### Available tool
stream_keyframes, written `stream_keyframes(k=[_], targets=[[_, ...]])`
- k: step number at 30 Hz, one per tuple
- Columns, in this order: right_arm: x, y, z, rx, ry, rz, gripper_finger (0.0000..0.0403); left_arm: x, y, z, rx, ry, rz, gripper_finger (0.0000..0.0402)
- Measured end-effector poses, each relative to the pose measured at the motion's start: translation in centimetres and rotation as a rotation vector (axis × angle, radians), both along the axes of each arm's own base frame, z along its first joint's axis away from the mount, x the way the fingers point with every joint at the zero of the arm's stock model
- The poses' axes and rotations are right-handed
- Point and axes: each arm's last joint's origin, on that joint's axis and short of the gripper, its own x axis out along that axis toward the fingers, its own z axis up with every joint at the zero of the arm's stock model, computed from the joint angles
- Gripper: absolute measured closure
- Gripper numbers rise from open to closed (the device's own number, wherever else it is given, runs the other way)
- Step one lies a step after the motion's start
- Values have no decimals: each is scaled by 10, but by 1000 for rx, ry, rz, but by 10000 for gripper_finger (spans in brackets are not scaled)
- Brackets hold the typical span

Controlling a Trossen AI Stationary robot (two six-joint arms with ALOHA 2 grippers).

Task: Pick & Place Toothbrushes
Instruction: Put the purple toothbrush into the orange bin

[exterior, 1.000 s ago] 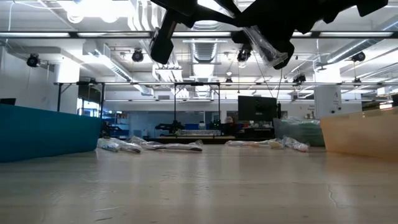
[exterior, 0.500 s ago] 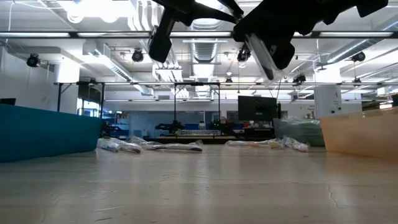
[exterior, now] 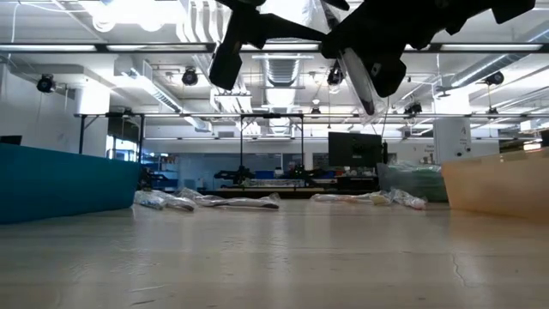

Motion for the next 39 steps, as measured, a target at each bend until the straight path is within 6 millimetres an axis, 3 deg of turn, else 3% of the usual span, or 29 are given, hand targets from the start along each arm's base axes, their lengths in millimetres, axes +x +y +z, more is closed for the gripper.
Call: stream_keyframes(k=[7,19,29,39], targets=[[0,0,0,0,3,1,378,0,0,0,-72,-33,14,231],[-1,1,0,7,7,17,378,-5,-11,1,-492,-193,21,234],[0,0,1,-10,-2,-4,378,-25,-28,14,-990,-115,-144,234],[0,1,1,-6,-1,8,378,-49,-11,52,-1501,-3,-133,238]])
